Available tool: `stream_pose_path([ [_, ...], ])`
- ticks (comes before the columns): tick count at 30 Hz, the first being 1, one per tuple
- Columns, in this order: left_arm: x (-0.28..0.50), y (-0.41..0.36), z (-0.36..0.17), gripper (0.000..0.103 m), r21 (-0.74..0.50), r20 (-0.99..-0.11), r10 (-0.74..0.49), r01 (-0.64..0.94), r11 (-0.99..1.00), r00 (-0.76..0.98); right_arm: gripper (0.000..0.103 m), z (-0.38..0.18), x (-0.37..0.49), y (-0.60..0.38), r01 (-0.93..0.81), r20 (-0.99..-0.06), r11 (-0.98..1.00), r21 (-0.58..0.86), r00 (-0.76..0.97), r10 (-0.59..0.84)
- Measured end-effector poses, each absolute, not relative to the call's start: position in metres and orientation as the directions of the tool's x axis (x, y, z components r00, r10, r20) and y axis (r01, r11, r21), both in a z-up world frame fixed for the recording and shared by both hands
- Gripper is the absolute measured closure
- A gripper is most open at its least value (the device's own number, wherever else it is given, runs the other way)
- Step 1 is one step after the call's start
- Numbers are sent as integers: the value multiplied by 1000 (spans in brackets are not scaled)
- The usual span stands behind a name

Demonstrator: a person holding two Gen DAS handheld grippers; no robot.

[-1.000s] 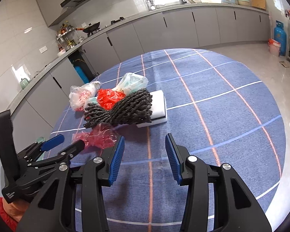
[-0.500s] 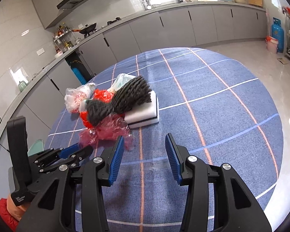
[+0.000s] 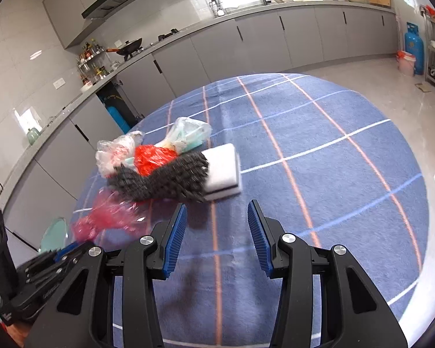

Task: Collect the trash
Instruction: 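Grasp the pink plastic wrapper with the left tool while the right tool grasps the black mesh net, then carry both items over the teal bin and open both tools to drop them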

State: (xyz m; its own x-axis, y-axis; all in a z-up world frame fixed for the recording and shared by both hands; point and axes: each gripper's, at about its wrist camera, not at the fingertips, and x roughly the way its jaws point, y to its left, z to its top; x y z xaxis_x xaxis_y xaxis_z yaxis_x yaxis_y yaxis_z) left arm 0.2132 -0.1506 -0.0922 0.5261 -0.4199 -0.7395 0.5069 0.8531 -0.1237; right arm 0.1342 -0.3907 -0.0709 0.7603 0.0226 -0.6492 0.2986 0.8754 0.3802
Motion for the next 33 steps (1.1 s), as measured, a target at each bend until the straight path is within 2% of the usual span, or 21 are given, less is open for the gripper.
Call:
stream_pose_path([
  [5,209,-117,-79,84,-135,-713,-412,466,875,567,55,-66,147,-382,263,-636,878,400,770,59],
  [9,211,-96,-68,84,-141,-692,-383,405,903,612,45,-68,163,-377,255,-637,876,410,767,75],
  [17,219,-76,-68,84,-138,-691,-337,341,930,640,45,-87,185,-358,244,-693,892,380,715,100],
  [18,219,-74,-69,84,-145,-694,-337,335,931,636,50,-89,186,-358,253,-695,892,376,713,91],
  [19,219,-73,-69,84,-148,-694,-338,334,931,635,68,-90,186,-359,255,-697,891,375,711,90],
  [22,217,-70,-68,84,-143,-689,-332,328,934,644,82,-91,188,-355,243,-706,900,363,702,95],
  [33,208,-36,-58,84,-168,-662,-294,246,955,689,85,-39,154,-327,175,-594,921,347,801,71],
])
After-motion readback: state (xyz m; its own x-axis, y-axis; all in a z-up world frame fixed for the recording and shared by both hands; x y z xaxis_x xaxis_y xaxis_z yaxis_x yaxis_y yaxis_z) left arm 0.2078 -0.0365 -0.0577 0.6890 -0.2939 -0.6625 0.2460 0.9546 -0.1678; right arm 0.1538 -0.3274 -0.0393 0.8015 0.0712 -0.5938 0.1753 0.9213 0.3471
